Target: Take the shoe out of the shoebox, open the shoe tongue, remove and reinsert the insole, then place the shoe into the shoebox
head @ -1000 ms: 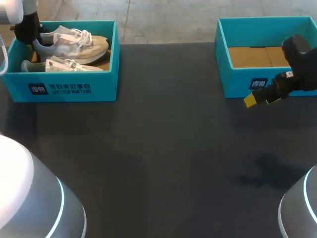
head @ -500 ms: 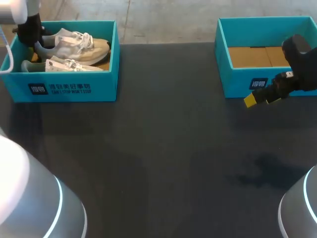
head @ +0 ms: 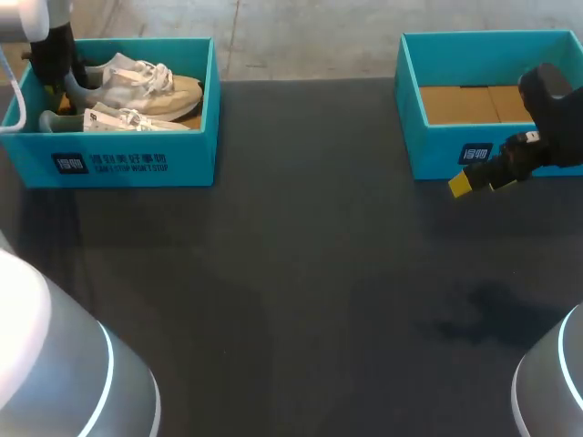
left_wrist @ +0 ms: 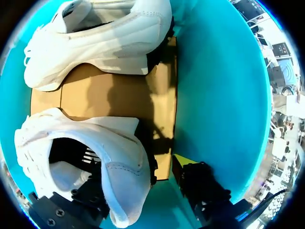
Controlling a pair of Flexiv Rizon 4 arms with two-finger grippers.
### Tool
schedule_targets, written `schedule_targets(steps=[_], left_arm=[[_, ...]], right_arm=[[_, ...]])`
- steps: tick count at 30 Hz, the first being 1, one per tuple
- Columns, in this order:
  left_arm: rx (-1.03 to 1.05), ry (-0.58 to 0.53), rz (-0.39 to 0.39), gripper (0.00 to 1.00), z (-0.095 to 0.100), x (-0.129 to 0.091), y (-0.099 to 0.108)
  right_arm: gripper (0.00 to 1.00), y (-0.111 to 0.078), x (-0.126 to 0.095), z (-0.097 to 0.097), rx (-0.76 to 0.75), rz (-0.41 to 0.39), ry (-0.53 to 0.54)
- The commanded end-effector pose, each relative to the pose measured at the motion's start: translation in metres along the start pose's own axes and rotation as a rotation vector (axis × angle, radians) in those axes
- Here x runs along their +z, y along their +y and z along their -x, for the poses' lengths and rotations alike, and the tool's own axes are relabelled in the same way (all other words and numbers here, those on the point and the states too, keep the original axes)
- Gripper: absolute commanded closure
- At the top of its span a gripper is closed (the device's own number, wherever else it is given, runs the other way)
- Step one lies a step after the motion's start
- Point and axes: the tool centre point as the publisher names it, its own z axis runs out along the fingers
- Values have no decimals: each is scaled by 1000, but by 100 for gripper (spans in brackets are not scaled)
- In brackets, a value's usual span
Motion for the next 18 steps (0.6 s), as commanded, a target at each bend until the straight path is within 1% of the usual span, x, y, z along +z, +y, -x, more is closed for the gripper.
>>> schedule_targets(steps=[1, 2, 4, 6, 8, 11, 15, 16, 18], left_arm=[[6, -10, -8, 30, -3, -9, -1], [3, -15, -6, 27, -3, -12, -1], [5, -22, -6, 18, -4, -17, -2], [5, -25, -4, 16, -3, -23, -4], [-3, -32, -3, 11, -3, -29, -4], [-18, -46, -3, 9, -2, -38, -6], [-29, -59, 5, 9, -3, -53, -8], [-29, -60, 6, 9, -3, -54, -9], [-35, -73, 13, 4, -4, -65, -10]], right_arm=[[0, 2, 2, 0, 1, -4, 0], [0, 2, 2, 0, 1, -4, 0], [0, 2, 2, 0, 1, -4, 0], [0, 2, 2, 0, 1, -4, 0], [0, 2, 2, 0, 1, -4, 0], [0, 2, 2, 0, 1, -4, 0], [0, 2, 2, 0, 1, -4, 0], [0, 2, 2, 0, 1, -4, 0], [0, 2, 2, 0, 1, -4, 0]])
